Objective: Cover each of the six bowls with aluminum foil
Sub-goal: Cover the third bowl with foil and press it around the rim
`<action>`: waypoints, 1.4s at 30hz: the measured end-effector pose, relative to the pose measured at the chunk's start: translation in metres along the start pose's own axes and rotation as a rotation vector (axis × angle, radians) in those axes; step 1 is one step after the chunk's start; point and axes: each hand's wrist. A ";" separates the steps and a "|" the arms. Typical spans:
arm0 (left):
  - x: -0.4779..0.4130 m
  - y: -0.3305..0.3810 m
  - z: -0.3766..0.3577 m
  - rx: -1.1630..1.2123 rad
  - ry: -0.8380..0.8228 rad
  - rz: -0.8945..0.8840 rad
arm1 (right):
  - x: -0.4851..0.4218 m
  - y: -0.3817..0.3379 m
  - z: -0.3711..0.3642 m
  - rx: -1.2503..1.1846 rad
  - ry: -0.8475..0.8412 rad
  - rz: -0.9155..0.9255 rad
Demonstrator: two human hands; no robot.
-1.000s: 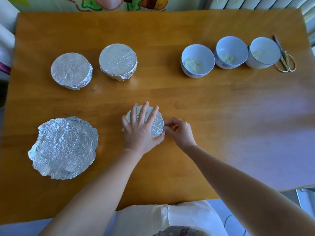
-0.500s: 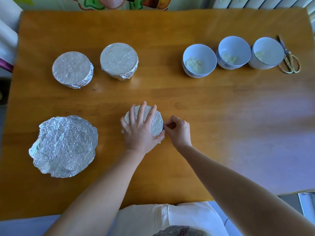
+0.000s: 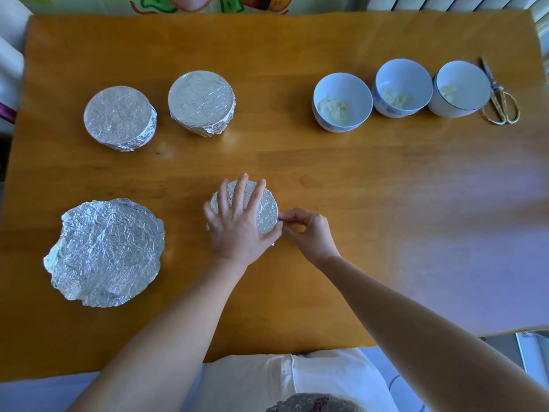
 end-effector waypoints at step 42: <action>0.002 0.008 0.001 0.009 -0.035 0.127 | -0.030 -0.010 -0.007 -0.120 0.055 -0.288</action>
Point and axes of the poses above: each hand's wrist, its own x-axis away from the middle knuckle, its own z-axis out of the back of the hand, y = z × x, and after that the axes turned 13 degrees about z, right-handed
